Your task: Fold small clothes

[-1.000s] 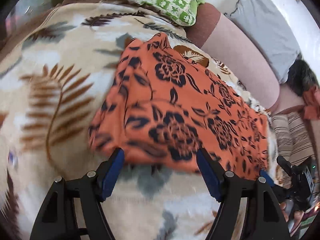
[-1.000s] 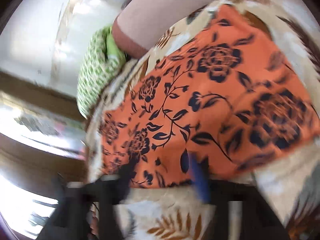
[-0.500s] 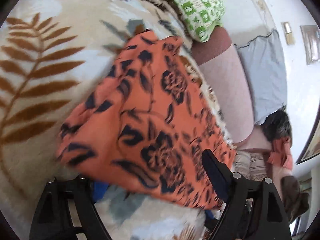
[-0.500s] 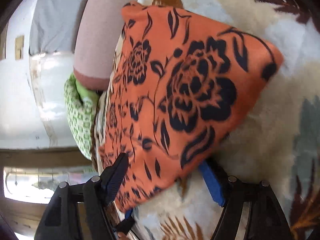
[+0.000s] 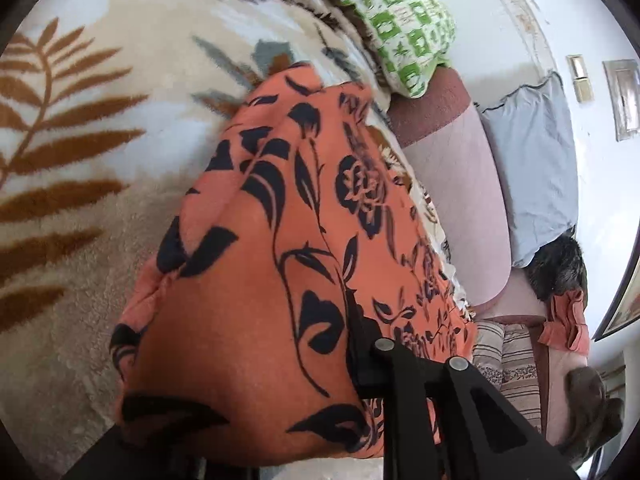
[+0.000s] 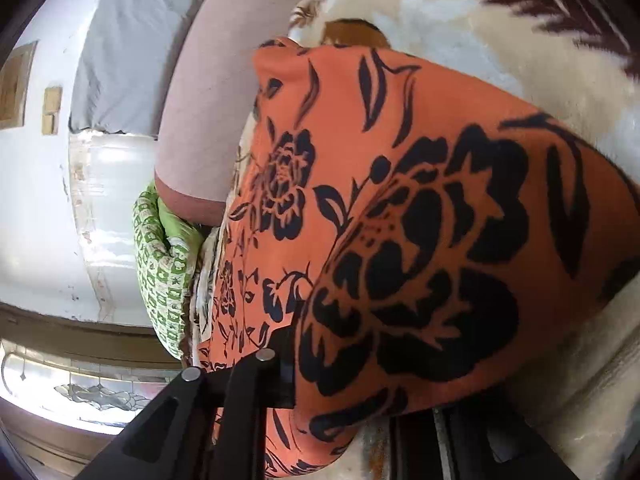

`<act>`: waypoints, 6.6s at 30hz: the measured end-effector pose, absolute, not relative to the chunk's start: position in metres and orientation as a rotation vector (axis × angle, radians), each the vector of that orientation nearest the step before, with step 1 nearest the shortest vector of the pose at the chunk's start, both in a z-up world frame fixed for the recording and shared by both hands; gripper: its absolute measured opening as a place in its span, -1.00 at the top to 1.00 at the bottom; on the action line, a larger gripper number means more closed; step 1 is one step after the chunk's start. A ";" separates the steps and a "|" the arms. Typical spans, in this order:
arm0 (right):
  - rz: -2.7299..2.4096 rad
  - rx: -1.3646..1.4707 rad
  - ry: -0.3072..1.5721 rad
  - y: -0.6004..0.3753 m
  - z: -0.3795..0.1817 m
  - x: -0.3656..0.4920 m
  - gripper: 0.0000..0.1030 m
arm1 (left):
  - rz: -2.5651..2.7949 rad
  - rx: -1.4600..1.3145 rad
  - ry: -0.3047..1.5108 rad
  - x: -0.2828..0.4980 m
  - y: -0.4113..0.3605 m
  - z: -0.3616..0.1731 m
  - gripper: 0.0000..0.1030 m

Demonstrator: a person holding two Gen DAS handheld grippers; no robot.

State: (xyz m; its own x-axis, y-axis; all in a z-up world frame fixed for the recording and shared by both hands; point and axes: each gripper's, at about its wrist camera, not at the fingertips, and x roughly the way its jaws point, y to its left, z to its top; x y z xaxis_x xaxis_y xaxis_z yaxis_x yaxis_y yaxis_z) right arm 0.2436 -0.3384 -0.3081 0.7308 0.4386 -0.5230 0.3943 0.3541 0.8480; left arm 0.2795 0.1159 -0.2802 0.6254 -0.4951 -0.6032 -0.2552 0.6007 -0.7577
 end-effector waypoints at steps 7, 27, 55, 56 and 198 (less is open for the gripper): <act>0.056 1.013 0.672 -0.322 -0.249 0.221 0.78 | -0.188 -0.901 0.843 0.243 0.122 -0.246 0.76; 0.142 0.987 0.911 -0.311 -0.240 0.137 0.65 | -0.185 -0.958 0.893 0.231 0.129 -0.262 0.24; 0.138 1.192 0.788 -0.396 -0.262 0.202 0.81 | -0.430 -0.175 0.743 0.241 -0.100 -0.119 0.71; 0.109 1.221 0.750 -0.415 -0.262 0.194 0.81 | -0.456 -0.156 0.769 0.244 -0.127 -0.125 0.71; 0.189 0.873 1.094 -0.379 -0.263 0.272 0.57 | -0.321 -0.048 1.177 0.287 -0.080 -0.236 -1.00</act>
State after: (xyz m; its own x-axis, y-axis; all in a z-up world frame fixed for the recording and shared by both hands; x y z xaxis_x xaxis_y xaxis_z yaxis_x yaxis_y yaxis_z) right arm 0.2720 -0.3794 -0.2634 0.4796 0.5355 -0.6952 0.2714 0.6629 0.6978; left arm 0.2873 -0.0798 -0.2355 0.3440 -0.2720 -0.8987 0.2220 0.9535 -0.2036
